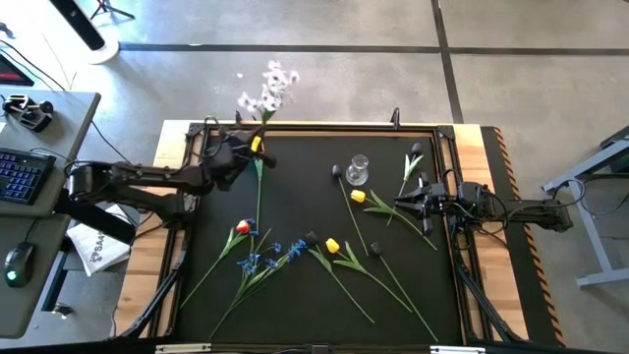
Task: Sort flowers into vase by color
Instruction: Put the white flowers into the blue vase, then put the black flower into the transparent vase
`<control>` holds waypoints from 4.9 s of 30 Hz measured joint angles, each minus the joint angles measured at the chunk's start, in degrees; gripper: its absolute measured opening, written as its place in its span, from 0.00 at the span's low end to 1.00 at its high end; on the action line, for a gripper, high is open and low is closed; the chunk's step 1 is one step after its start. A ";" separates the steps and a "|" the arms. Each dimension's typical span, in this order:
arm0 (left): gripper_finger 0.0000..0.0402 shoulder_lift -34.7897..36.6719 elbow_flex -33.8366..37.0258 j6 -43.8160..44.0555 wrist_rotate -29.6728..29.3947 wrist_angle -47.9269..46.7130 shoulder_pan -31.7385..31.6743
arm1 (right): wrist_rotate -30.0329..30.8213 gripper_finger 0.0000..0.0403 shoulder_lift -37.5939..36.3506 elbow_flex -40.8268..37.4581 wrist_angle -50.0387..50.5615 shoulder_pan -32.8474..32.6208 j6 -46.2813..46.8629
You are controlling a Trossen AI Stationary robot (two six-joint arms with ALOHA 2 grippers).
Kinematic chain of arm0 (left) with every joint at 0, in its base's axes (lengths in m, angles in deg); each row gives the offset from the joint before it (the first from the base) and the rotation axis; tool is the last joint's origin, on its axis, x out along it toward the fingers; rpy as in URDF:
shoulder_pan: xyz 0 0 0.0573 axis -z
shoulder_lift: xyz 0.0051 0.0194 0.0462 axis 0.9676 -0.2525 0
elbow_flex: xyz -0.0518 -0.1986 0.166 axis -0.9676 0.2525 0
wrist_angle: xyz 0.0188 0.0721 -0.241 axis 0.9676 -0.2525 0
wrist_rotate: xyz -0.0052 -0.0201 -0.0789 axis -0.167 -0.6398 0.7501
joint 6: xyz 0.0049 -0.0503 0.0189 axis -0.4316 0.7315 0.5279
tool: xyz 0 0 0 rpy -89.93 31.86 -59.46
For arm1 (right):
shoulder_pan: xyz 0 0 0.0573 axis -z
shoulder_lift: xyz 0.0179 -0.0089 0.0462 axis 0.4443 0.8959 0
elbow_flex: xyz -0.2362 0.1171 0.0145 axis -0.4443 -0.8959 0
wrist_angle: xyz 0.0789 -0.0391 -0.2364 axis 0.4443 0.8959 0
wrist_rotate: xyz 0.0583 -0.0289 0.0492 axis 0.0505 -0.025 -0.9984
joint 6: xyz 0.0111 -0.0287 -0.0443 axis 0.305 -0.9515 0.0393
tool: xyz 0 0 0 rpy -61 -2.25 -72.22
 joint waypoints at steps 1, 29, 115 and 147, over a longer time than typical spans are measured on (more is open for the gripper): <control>0.01 0.92 0.00 -2.07 -1.02 0.60 -0.02 | 0.00 0.19 0.00 0.00 0.00 0.00 0.01; 0.01 8.18 7.97 3.42 -0.40 0.55 -15.28 | -0.02 0.19 -0.02 0.00 -0.01 -0.01 0.01; 0.30 6.01 8.35 0.33 7.68 2.89 17.88 | 1.69 0.19 0.00 -0.01 -3.68 0.00 0.67; 0.30 6.03 8.37 3.44 10.05 2.04 17.92 | 37.62 0.20 45.40 23.75 31.70 5.27 45.46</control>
